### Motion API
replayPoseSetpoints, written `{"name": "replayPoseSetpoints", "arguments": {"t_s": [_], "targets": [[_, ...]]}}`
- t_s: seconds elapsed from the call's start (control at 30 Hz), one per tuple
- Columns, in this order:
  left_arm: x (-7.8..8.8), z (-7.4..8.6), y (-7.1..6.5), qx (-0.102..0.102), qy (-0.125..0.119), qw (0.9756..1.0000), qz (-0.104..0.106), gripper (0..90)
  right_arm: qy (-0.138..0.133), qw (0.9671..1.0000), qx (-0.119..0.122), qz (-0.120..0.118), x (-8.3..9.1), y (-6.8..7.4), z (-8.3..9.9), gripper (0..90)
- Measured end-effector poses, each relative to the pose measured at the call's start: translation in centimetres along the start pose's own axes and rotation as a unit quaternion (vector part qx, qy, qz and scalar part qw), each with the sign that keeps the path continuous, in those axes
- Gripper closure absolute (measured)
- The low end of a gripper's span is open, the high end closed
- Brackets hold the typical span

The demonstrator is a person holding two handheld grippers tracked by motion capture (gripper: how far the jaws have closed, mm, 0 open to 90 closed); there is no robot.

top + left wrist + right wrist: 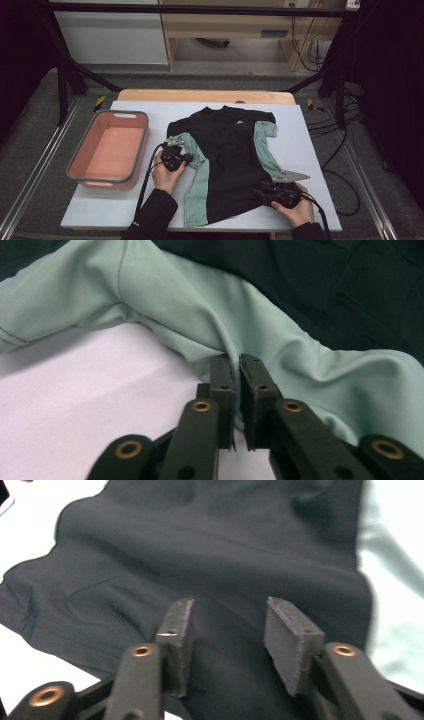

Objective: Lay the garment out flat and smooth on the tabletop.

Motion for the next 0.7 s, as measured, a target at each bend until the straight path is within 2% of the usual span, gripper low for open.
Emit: {"name": "replayPoseSetpoints", "arguments": {"t_s": [0.07, 0.13, 0.2, 0.23, 0.27, 0.33, 0.37, 0.4, 0.43, 0.5, 0.53, 0.6, 0.7], "targets": [[0.4, -0.4, 0.3, -0.013, 0.005, 0.9999, -0.009, 86.3, 0.008, 0.9999, 0.012, -0.001, -0.6, 0.5, 0.0, 63.2], [1.1, -1.2, 1.1, -0.021, 0.002, 0.9994, -0.026, 86.5, 0.013, 0.9997, 0.017, -0.007, -0.8, 0.9, -0.2, 74.1], [1.6, -2.1, 2.0, -0.022, -0.002, 0.9989, -0.041, 86.5, 0.018, 0.9990, 0.039, -0.015, -1.1, 1.3, -0.2, 88.2], [1.7, -2.5, 2.5, -0.026, 0.001, 0.9985, -0.049, 86.5, 0.022, 0.9985, 0.045, -0.021, -1.2, 1.5, -0.2, 90.0], [1.6, -2.8, 2.9, -0.027, 0.004, 0.9982, -0.053, 86.4, 0.028, 0.9980, 0.049, -0.030, -1.2, 1.9, -0.3, 90.0], [1.3, -3.0, 3.5, -0.032, 0.007, 0.9981, -0.052, 85.8, 0.026, 0.9964, 0.042, -0.069, -1.4, 2.8, -0.6, 90.0], [1.2, -3.0, 3.6, -0.026, 0.005, 0.9982, -0.054, 84.3, 0.024, 0.9956, 0.041, -0.081, -1.6, 3.3, -0.7, 90.0], [1.1, -2.8, 3.6, -0.028, 0.004, 0.9982, -0.054, 80.5, 0.023, 0.9955, 0.042, -0.081, -1.6, 3.6, -0.9, 90.0], [1.2, -2.6, 3.4, -0.025, -0.001, 0.9985, -0.048, 73.6, 0.022, 0.9958, 0.045, -0.077, -1.7, 3.7, -1.0, 89.0], [1.5, -2.0, 2.8, -0.011, -0.008, 0.9995, -0.028, 61.2, 0.011, 0.9971, 0.039, -0.065, -1.4, 3.4, -1.4, 78.7], [1.8, -1.6, 2.4, -0.013, -0.014, 0.9995, -0.025, 55.2, 0.005, 0.9978, 0.036, -0.055, -1.1, 3.1, -1.5, 74.6], [2.4, -0.8, 1.7, -0.014, -0.011, 0.9996, -0.020, 42.3, -0.008, 0.9992, 0.020, -0.032, -0.3, 2.2, -1.7, 66.2], [3.4, 0.4, 0.5, -0.018, -0.009, 0.9998, 0.006, 33.8, -0.029, 0.9995, 0.014, 0.005, 1.1, 0.5, -1.7, 57.9]]}}
Point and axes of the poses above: each handheld gripper's, and its own axes: x roughly backward along the jaws, z roughly out of its underside, y roughly to its left, the point moved 3 cm from there along -x, roughly forward along the jaws, and after that the axes turned 3 degrees about -x, right-handed, at the moved point
